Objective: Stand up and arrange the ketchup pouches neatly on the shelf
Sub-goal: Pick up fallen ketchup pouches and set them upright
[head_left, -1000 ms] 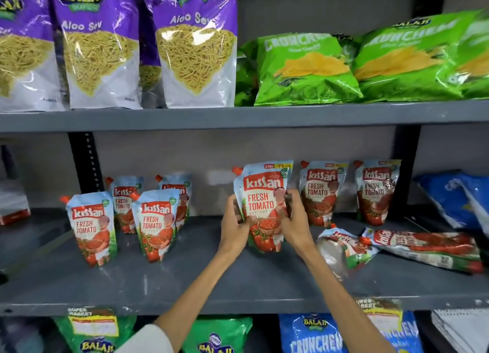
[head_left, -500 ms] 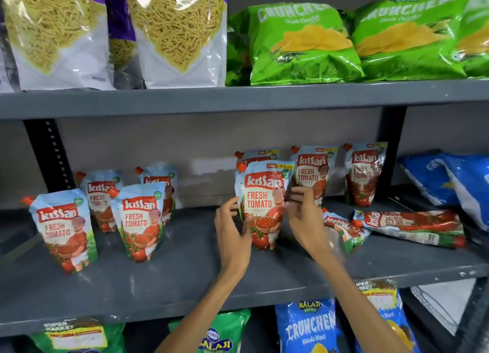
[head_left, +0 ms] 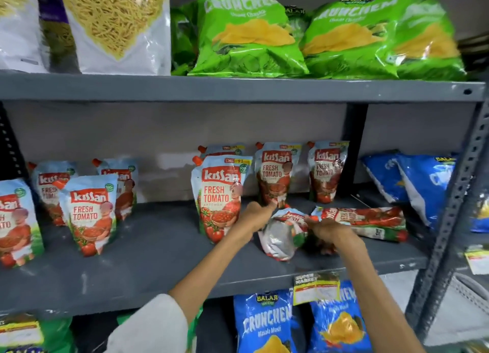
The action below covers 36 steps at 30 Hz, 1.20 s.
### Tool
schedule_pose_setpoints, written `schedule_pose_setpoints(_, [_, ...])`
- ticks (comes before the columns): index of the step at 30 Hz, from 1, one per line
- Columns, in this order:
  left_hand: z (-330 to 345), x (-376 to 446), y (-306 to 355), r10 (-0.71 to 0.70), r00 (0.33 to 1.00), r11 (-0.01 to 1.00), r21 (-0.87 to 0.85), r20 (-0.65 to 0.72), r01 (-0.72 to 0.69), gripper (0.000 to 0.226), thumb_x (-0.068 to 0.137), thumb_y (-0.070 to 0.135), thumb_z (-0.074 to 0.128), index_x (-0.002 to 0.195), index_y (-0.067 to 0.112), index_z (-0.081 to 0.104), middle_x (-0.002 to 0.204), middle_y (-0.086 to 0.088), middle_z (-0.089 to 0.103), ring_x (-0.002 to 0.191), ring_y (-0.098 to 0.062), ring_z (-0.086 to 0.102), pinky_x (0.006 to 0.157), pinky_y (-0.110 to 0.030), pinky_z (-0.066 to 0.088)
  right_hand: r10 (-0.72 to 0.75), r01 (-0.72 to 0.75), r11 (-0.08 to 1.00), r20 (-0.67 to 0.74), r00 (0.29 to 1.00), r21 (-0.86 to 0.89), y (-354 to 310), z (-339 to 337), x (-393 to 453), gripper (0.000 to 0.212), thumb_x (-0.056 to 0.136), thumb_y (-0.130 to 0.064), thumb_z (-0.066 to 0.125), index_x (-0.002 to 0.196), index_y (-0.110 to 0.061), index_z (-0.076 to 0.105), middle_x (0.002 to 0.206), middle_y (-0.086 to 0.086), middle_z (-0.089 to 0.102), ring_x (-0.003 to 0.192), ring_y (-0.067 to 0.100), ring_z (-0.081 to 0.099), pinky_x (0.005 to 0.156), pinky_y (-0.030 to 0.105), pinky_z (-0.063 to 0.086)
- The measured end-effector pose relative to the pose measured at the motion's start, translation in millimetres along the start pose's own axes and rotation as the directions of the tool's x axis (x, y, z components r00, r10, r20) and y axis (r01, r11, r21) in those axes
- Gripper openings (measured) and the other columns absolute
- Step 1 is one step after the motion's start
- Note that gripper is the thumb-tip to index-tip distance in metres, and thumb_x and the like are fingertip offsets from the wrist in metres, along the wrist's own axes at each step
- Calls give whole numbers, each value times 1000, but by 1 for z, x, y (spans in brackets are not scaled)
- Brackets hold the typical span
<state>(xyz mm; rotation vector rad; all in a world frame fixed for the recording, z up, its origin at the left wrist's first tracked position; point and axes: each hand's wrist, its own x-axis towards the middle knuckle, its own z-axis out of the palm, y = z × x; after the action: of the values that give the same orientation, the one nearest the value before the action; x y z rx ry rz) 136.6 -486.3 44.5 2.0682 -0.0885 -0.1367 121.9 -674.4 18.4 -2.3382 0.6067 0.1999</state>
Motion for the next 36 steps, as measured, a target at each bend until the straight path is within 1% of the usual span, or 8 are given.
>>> schedule_pose_setpoints(3, [10, 12, 8, -80, 996, 997, -10, 30, 80, 40, 89, 47, 62, 94, 7, 61, 103, -11, 66, 87, -21, 64, 67, -28, 48, -114, 112, 992, -27, 993, -65, -5, -1, 2, 62, 97, -55, 32, 130, -8, 54, 110, 19, 69, 63, 27, 67, 59, 34, 57])
schedule_pose_setpoints(7, [10, 19, 10, -252, 937, 961, -55, 242, 272, 31, 77, 34, 81, 95, 12, 69, 109, -12, 74, 97, -25, 69, 93, -41, 57, -151, 155, 984, 43, 988, -84, 2, -10, -3, 65, 95, -58, 38, 123, -4, 59, 84, 14, 66, 47, 20, 60, 45, 22, 44])
schedule_pose_setpoints(11, [19, 2, 9, -260, 883, 899, -237, 392, 369, 12, 84, 21, 76, 88, 9, 74, 80, -5, 78, 73, -16, 72, 70, -33, 61, -278, 284, 956, 80, 957, -68, 16, -19, -2, 43, 99, -46, 40, 101, -8, 59, 76, 8, 62, 50, 14, 56, 35, 17, 38])
schedule_pose_setpoints(14, [38, -11, 7, -212, 938, 864, -396, 274, 311, 5, 85, 10, 73, 83, 5, 71, 72, -9, 76, 64, -16, 70, 71, -32, 59, -404, 392, 914, 143, 904, 104, 28, -17, 8, 31, 100, -36, 42, 85, -12, 56, 73, 12, 64, 62, 24, 61, 62, 35, 60])
schedule_pose_setpoints(18, [52, -25, 5, -159, 982, 845, -501, 102, 188, 25, 76, 4, 78, 101, 3, 73, 104, -21, 76, 81, -26, 73, 85, -38, 60, -568, 449, 767, 159, 808, 458, 41, -7, 11, 24, 100, -19, 43, 96, -20, 66, 109, 5, 72, 101, 21, 66, 98, 43, 52])
schedule_pose_setpoints(25, [45, -42, 7, 38, 985, 834, -539, -166, -123, 65, 70, -5, 82, 126, 16, 56, 114, -7, 74, 108, -20, 69, 91, -34, 55, -657, 571, 626, -34, 753, 531, 22, -21, 10, 18, 101, -19, 42, 115, -9, 46, 117, 8, 64, 109, 22, 62, 96, 50, 52])
schedule_pose_setpoints(30, [46, -27, 22, 262, 905, 844, -376, -334, -383, 82, 68, -7, 82, 125, 40, 48, 123, 8, 69, 116, -6, 64, 97, -34, 54, -736, 761, 483, -269, 621, 433, 0, -40, 8, 21, 98, 0, 42, 117, -6, 37, 111, 4, 59, 100, 15, 60, 86, 38, 56])
schedule_pose_setpoints(36, [62, 8, -13, 361, 868, 872, -207, -342, -444, 75, 77, 10, 82, 128, 49, 41, 130, 10, 61, 122, -1, 59, 101, -39, 54, -704, 760, 505, -314, 637, 410, 11, -5, 35, 20, 100, 0, 38, 115, -10, 31, 107, -4, 55, 91, 5, 60, 77, 22, 57])
